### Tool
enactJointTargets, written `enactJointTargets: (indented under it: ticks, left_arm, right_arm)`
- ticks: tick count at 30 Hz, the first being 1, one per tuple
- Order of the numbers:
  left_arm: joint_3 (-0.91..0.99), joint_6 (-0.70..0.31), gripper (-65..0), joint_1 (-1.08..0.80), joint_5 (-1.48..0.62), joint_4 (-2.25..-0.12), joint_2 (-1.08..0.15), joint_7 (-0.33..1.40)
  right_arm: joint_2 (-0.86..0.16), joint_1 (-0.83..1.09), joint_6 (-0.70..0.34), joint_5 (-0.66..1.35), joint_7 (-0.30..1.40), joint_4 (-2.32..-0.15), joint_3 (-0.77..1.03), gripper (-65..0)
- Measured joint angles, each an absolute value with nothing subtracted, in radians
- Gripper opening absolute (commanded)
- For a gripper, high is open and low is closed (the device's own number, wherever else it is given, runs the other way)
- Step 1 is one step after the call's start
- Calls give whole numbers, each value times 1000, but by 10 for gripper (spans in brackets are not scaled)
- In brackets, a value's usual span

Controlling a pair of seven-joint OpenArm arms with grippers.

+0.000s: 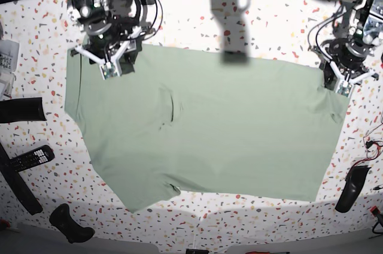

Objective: Fold the T-shirt properly
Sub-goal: 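Drag the shirt with both grippers further toward the robot base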

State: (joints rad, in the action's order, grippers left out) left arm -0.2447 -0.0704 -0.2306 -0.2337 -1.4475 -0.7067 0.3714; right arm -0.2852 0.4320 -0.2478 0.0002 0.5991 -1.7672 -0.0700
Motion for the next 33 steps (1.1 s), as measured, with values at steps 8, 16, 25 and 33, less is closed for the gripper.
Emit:
enactJointTargets:
  ticks: [8, 16, 25, 33]
  left_arm:
    - [-241, -64, -473, -255, -234, -1453, -707, 366]
    - [-241, -106, -502, -226, -235, -1453, -712, 418]
    - [-234, -266, -502, -109, -457, -1446, -724, 677]
    - [-229, -290, -502, -180, -517, -1454, -730, 593]
  right_arm:
    - [-285, 466, -248, 0, 607, -1797, -70, -414]
    - [-288, 465, -248, -42, 607, -1800, -70, -414]
    - [-294, 466, -248, -49, 607, -1801, -70, -414]
    - [-293, 466, -248, -49, 607, -1801, -70, -414]
